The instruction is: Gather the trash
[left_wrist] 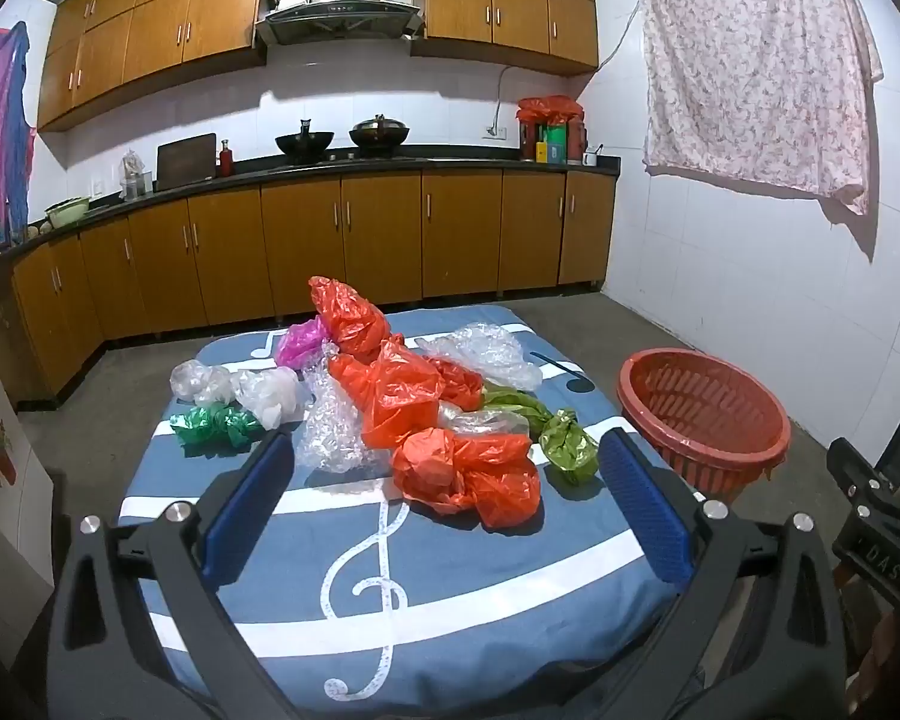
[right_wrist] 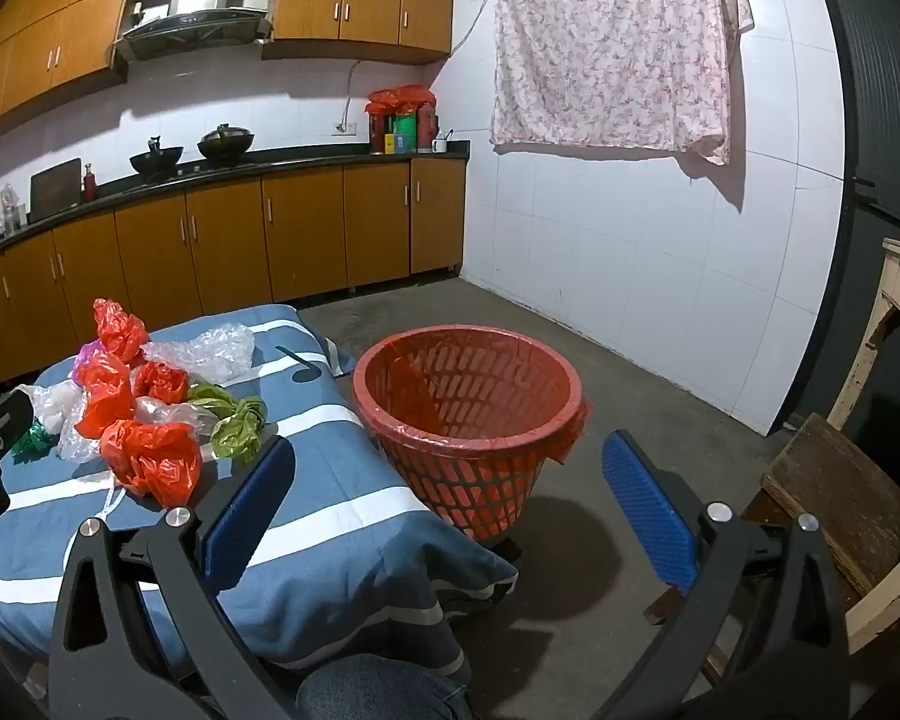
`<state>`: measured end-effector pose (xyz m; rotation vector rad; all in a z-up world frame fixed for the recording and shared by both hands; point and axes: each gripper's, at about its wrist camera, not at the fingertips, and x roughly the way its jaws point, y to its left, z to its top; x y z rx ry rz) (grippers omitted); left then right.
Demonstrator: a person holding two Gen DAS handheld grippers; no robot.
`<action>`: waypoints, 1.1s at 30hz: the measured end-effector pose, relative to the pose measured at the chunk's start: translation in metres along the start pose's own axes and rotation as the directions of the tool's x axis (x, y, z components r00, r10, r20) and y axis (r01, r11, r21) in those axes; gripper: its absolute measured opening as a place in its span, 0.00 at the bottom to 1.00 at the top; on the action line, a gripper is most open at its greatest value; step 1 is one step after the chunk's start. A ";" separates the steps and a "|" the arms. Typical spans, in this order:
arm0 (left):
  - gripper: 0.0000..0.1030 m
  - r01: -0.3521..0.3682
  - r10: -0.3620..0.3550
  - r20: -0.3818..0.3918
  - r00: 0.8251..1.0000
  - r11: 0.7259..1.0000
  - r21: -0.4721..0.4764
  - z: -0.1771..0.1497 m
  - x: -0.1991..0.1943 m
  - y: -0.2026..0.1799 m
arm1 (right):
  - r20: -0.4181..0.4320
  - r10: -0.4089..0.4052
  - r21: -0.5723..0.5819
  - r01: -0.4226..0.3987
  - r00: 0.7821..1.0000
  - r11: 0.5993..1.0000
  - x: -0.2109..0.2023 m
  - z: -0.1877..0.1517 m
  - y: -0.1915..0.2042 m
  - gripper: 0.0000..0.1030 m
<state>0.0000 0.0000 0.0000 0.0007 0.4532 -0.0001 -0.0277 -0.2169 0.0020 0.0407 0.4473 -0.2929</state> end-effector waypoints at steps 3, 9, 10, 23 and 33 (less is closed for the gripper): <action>0.96 0.002 -0.002 -0.005 1.000 1.000 -0.003 0.000 0.000 0.000 | -0.001 -0.001 -0.001 0.001 1.000 1.000 0.000 0.000 0.000 0.98; 0.96 0.002 -0.003 -0.004 1.000 1.000 -0.001 0.000 0.000 0.000 | 0.001 0.000 -0.001 0.000 1.000 1.000 0.000 0.000 0.000 0.98; 0.96 0.003 -0.003 -0.004 1.000 1.000 -0.002 0.000 -0.001 0.001 | 0.000 0.000 -0.001 0.000 1.000 1.000 0.000 0.000 0.000 0.98; 0.96 0.002 -0.002 -0.009 1.000 1.000 -0.003 0.000 0.000 0.000 | -0.001 0.000 0.000 0.000 1.000 1.000 0.001 0.000 0.000 0.98; 0.96 0.002 -0.002 -0.011 1.000 1.000 -0.004 0.000 0.000 0.000 | -0.002 0.001 0.000 -0.001 1.000 1.000 0.001 -0.001 0.000 0.98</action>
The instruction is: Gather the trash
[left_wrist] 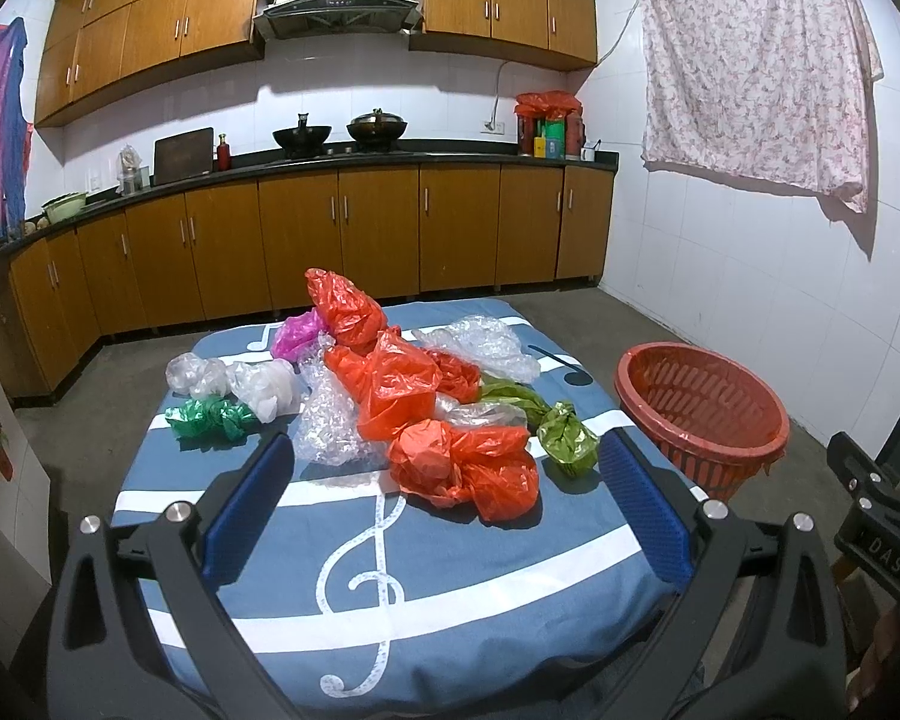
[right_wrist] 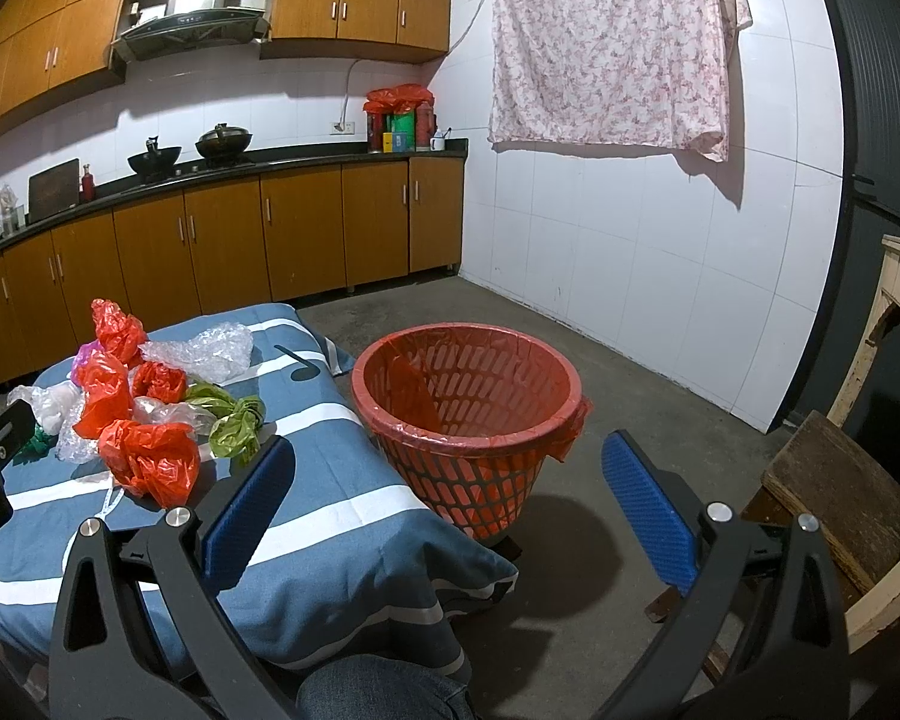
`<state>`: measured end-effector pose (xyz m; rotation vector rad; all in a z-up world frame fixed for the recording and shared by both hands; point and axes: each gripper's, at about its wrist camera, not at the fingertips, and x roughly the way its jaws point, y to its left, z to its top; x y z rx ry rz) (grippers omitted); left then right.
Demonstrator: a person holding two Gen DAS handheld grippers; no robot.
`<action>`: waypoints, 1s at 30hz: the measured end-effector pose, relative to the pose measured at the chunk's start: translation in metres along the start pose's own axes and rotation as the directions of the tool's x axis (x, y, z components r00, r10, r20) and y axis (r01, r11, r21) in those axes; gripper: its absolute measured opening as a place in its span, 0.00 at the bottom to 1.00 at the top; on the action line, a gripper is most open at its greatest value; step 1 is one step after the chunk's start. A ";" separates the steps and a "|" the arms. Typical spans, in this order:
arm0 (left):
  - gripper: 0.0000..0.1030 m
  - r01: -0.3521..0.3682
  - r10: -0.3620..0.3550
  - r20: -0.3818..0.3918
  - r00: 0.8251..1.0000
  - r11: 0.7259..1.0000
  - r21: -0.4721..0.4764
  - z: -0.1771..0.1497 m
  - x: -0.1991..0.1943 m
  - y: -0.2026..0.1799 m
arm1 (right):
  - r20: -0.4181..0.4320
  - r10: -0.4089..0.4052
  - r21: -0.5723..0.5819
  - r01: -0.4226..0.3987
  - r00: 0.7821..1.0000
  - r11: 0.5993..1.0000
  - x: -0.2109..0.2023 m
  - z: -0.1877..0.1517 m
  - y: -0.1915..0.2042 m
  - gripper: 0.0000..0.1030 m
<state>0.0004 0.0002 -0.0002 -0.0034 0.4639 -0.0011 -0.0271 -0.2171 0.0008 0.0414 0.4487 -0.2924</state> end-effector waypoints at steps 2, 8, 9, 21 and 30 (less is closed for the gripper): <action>0.96 0.000 0.000 0.000 1.000 1.000 0.000 0.000 0.000 0.000 | 0.000 0.000 0.000 0.000 1.000 1.000 0.000 0.000 0.000 0.98; 0.96 0.000 0.000 -0.002 1.000 1.000 -0.001 0.000 0.000 0.000 | -0.001 0.000 0.000 0.000 1.000 1.000 0.001 -0.001 0.000 0.98; 0.96 0.000 0.000 -0.001 1.000 1.000 0.000 0.000 0.000 0.000 | -0.001 0.000 0.000 0.000 1.000 1.000 0.001 -0.001 0.000 0.98; 0.96 0.001 -0.001 -0.004 1.000 1.000 -0.002 0.000 0.000 0.000 | -0.002 0.000 0.001 0.000 1.000 1.000 0.001 -0.001 -0.001 0.98; 0.96 0.002 -0.002 -0.006 1.000 1.000 -0.002 0.000 0.000 0.000 | -0.002 0.001 0.000 -0.001 1.000 1.000 0.002 0.000 -0.002 0.98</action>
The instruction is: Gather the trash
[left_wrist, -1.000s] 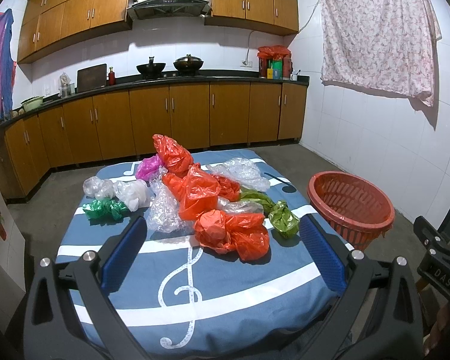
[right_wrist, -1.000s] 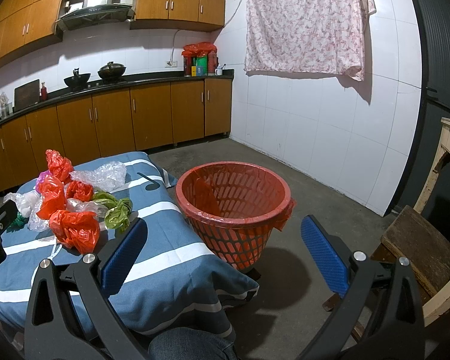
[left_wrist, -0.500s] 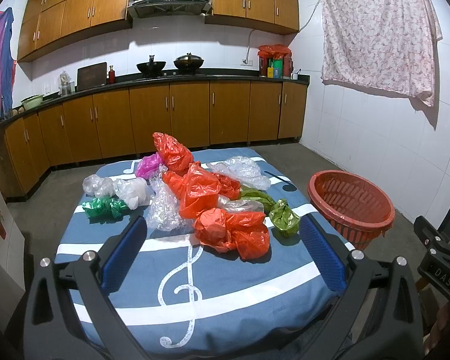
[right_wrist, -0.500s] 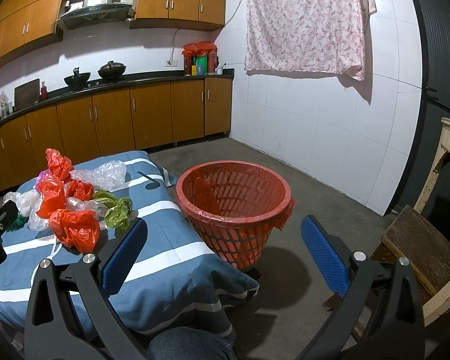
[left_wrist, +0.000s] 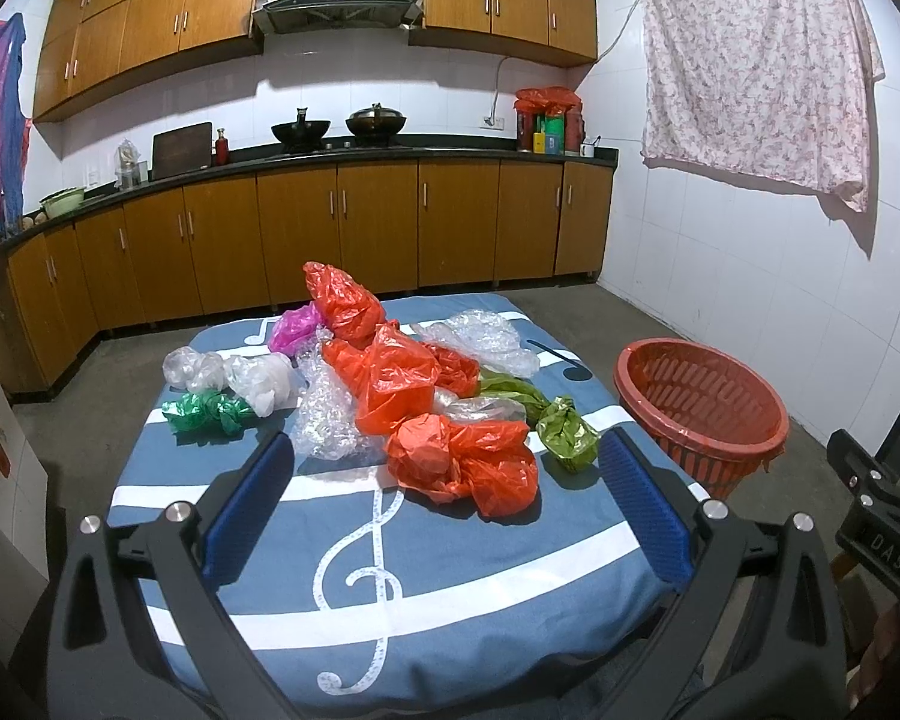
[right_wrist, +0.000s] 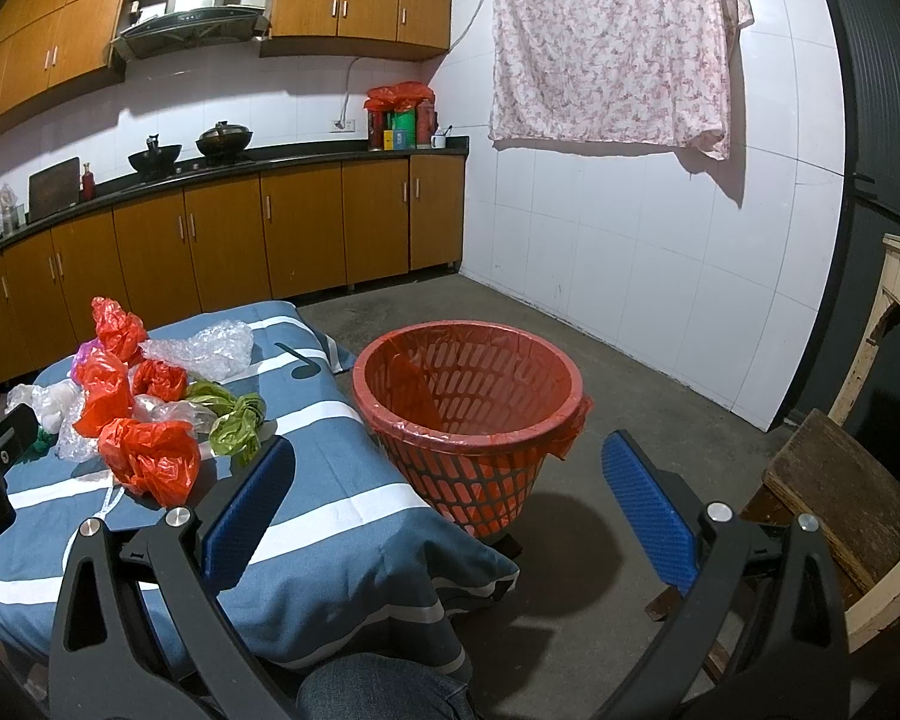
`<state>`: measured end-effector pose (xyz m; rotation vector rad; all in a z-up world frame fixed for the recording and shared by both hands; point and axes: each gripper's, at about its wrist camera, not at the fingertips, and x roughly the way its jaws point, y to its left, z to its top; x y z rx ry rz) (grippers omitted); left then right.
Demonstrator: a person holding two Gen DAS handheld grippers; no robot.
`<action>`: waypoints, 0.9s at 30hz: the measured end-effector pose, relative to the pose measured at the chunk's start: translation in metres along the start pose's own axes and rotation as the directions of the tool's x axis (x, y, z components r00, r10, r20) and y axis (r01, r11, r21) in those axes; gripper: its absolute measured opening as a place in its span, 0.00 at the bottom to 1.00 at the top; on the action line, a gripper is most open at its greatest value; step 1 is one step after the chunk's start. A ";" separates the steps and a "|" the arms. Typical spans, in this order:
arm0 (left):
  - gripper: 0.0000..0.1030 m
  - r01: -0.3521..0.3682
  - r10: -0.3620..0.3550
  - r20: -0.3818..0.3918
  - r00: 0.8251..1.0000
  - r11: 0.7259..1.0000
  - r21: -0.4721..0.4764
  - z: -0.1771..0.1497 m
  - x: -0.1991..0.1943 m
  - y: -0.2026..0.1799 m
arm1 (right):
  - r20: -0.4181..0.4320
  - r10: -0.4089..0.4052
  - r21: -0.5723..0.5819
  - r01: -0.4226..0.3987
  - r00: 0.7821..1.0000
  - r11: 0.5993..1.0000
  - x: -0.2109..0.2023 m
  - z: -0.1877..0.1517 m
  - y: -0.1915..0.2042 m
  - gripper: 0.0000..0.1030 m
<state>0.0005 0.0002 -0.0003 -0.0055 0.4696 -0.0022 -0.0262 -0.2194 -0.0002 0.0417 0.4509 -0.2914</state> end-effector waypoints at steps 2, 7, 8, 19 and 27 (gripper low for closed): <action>0.96 0.000 0.000 0.000 1.000 1.000 0.000 0.000 0.000 0.000 | -0.001 0.000 0.001 0.000 1.000 1.000 0.000 0.000 0.000 0.98; 0.96 0.001 -0.001 -0.001 1.000 1.000 -0.001 0.000 0.000 0.000 | 0.000 0.000 0.001 0.000 1.000 1.000 0.000 0.001 0.000 0.98; 0.96 0.000 0.000 -0.001 1.000 1.000 -0.001 0.000 0.000 0.000 | -0.001 0.000 0.001 0.000 1.000 1.000 0.000 0.001 0.000 0.98; 0.96 0.001 -0.001 -0.004 1.000 1.000 -0.002 0.000 0.000 0.000 | -0.001 0.000 0.000 0.000 1.000 1.000 0.001 0.001 0.002 0.98; 0.96 -0.009 0.009 -0.004 1.000 1.000 -0.010 -0.003 -0.001 0.003 | -0.012 0.021 0.004 -0.021 1.000 1.000 0.005 0.000 0.004 0.98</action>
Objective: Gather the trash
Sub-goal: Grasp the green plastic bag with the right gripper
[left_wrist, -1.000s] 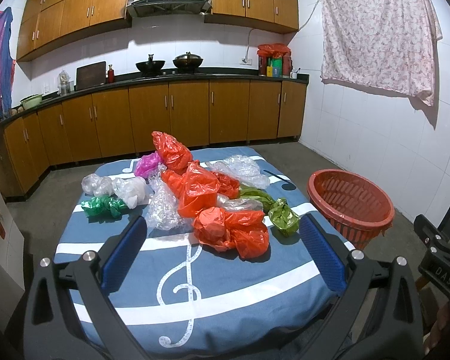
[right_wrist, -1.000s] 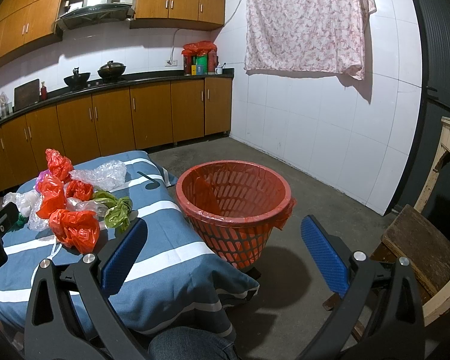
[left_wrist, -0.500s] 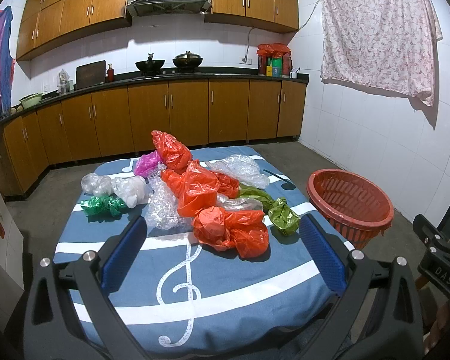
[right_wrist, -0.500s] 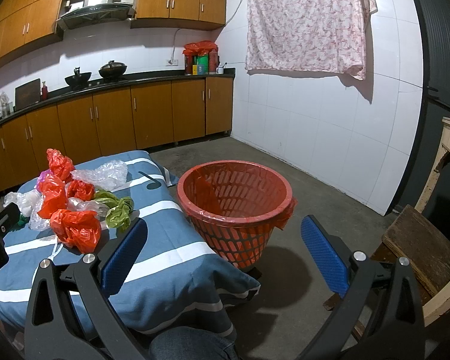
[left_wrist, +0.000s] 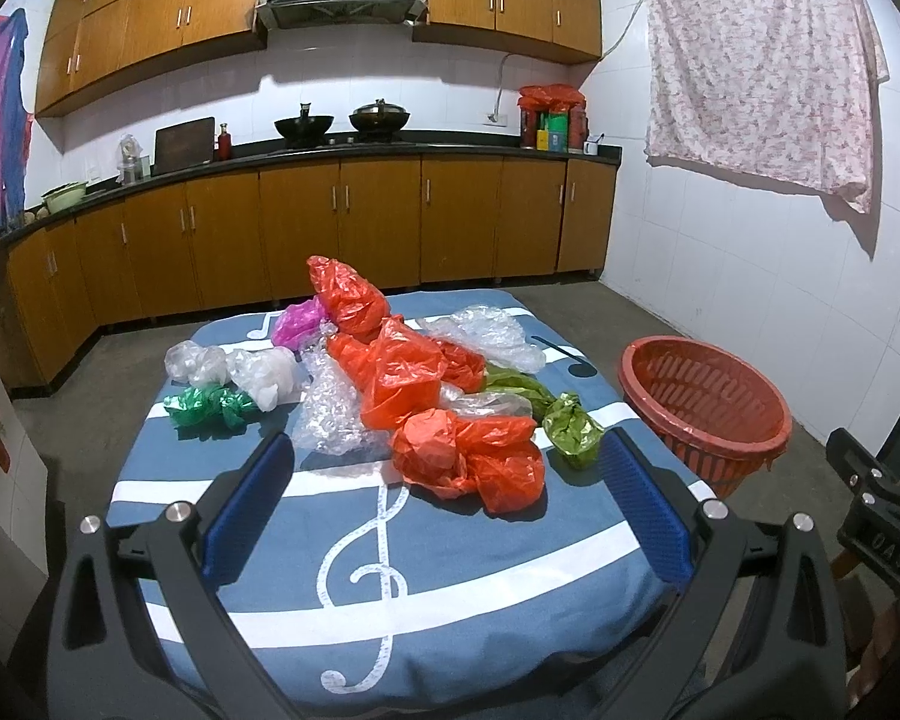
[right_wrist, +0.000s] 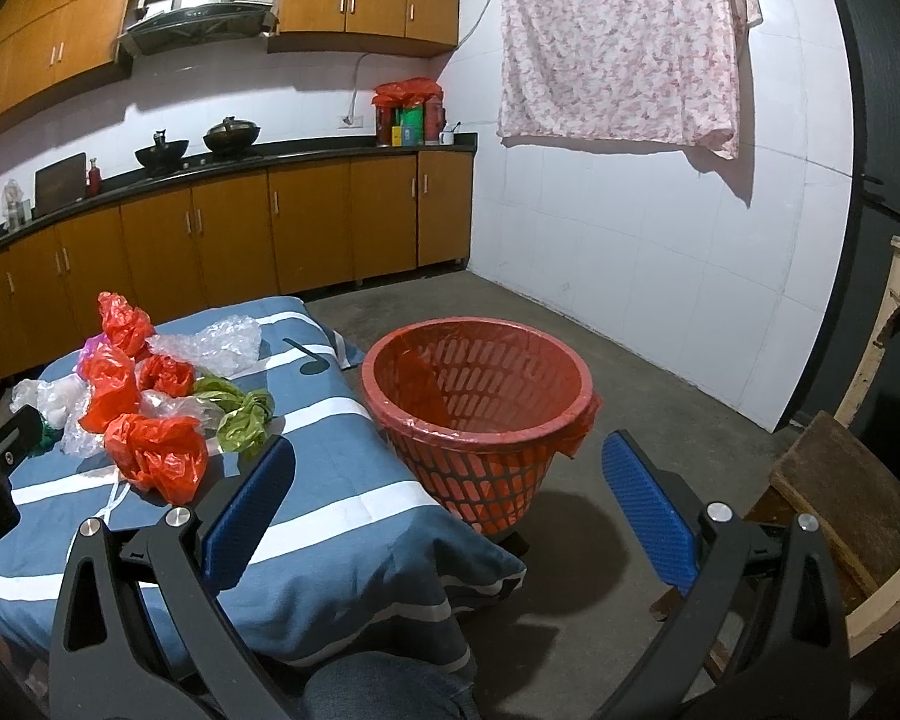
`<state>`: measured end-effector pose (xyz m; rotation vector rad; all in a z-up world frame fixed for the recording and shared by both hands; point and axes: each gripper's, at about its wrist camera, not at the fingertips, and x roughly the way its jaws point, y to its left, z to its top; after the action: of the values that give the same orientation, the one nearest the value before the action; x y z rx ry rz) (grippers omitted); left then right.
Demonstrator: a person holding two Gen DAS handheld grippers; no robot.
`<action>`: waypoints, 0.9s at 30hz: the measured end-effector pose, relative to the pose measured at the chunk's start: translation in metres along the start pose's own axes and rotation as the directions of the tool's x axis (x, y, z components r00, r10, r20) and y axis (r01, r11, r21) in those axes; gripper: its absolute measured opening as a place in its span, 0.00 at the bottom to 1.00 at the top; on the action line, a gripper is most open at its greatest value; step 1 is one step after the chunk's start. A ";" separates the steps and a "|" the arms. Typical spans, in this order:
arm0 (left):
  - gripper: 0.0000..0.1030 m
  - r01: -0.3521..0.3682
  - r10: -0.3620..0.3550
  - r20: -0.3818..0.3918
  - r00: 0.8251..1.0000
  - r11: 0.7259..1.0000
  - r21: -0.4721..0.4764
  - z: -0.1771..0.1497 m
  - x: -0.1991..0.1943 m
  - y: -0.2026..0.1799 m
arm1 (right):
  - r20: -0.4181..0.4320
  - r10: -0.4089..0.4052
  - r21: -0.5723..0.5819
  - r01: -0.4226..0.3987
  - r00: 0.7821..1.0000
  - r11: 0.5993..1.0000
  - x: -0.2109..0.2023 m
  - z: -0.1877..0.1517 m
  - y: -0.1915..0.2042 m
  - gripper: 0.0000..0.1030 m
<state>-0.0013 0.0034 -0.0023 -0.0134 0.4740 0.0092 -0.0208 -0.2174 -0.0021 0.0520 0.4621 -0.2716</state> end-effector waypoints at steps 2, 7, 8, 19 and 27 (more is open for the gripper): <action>0.96 -0.011 0.011 -0.003 1.000 1.000 -0.005 -0.003 0.000 0.003 | -0.001 0.011 0.005 -0.011 1.000 1.000 0.004 0.001 0.003 0.98; 0.96 -0.070 0.068 -0.046 0.997 0.997 -0.042 -0.022 0.011 0.027 | -0.007 0.057 -0.009 -0.057 0.998 0.998 0.017 0.002 0.015 0.97; 0.96 -0.078 0.075 -0.054 0.996 0.996 -0.051 -0.018 0.017 0.035 | -0.011 0.072 -0.013 -0.072 0.997 0.997 0.020 0.002 0.018 0.94; 0.96 -0.170 0.159 -0.094 0.983 0.978 -0.122 -0.027 0.032 0.093 | -0.150 0.269 -0.010 -0.274 0.951 0.962 0.102 0.015 0.076 0.63; 0.96 -0.171 0.155 -0.117 0.981 0.976 -0.138 -0.027 0.053 0.107 | -0.300 0.317 -0.010 -0.335 0.900 0.942 0.169 0.009 0.116 0.58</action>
<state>0.0325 0.1099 -0.0521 -0.1212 0.5787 0.2060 0.1600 -0.1489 -0.0711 0.1103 0.7492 0.0852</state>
